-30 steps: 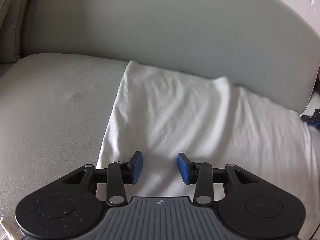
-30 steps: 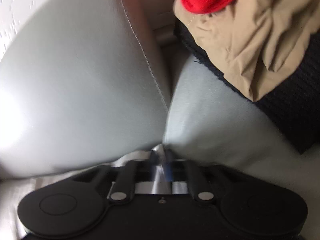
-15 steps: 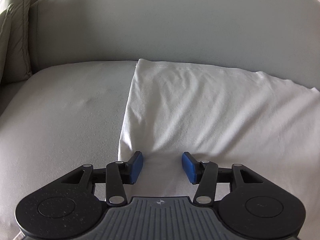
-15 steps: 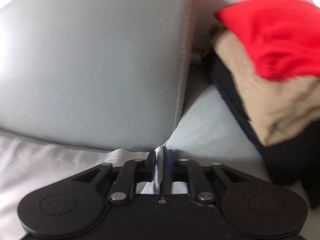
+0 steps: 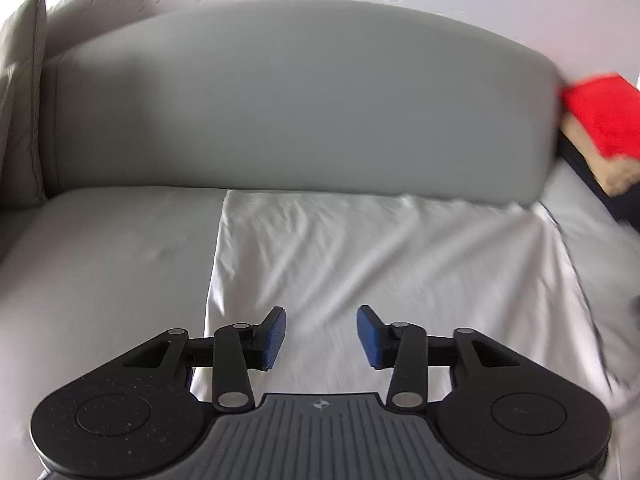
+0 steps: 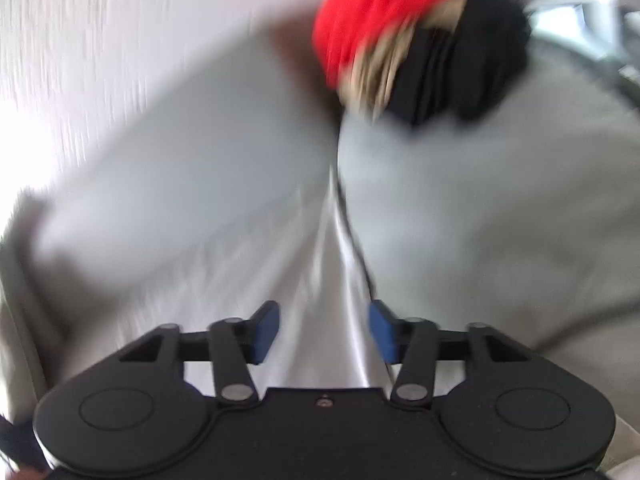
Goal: Fold clothes
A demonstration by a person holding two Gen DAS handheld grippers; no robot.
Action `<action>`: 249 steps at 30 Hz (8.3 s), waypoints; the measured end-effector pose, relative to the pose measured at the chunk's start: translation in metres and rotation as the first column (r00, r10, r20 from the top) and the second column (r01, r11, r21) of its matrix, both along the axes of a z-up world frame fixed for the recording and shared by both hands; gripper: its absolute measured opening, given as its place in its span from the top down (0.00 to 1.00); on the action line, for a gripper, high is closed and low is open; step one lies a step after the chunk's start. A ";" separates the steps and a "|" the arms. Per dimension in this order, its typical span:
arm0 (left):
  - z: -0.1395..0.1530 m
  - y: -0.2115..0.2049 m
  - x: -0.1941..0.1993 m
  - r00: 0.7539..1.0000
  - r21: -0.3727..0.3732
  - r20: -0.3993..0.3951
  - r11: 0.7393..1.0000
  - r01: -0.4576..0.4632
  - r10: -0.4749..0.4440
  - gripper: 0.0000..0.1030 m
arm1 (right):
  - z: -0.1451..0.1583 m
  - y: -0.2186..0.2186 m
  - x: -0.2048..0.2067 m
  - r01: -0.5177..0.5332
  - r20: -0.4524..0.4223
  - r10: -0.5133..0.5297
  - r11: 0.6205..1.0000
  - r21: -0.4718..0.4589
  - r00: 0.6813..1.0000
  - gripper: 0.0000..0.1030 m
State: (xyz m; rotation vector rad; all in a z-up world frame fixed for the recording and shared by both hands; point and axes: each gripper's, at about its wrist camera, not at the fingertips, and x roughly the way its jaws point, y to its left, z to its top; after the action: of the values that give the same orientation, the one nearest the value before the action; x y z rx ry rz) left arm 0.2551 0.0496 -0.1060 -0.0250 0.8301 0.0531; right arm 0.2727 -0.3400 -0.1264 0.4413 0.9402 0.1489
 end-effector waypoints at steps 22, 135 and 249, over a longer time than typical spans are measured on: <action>-0.050 0.005 -0.024 0.989 0.105 -0.139 0.994 -0.025 0.040 0.58 | -0.043 -0.002 -0.004 -0.286 -0.196 0.255 0.946 -0.152 0.947 0.98; 0.083 0.074 -0.156 0.805 -0.007 0.391 0.876 -0.482 0.446 0.67 | 0.127 0.089 -0.090 0.073 0.643 -0.060 0.997 0.007 0.764 0.68; -0.051 -0.011 -0.248 0.999 0.065 0.034 0.998 -0.023 0.021 0.29 | 0.009 0.134 -0.211 -0.464 0.235 0.608 0.757 -0.460 0.759 0.86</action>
State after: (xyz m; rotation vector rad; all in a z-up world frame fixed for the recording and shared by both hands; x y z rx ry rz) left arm 0.0067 0.0388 -0.1571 0.0265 0.7944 0.1001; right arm 0.0613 -0.2056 -0.1170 -0.2398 0.6704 0.5631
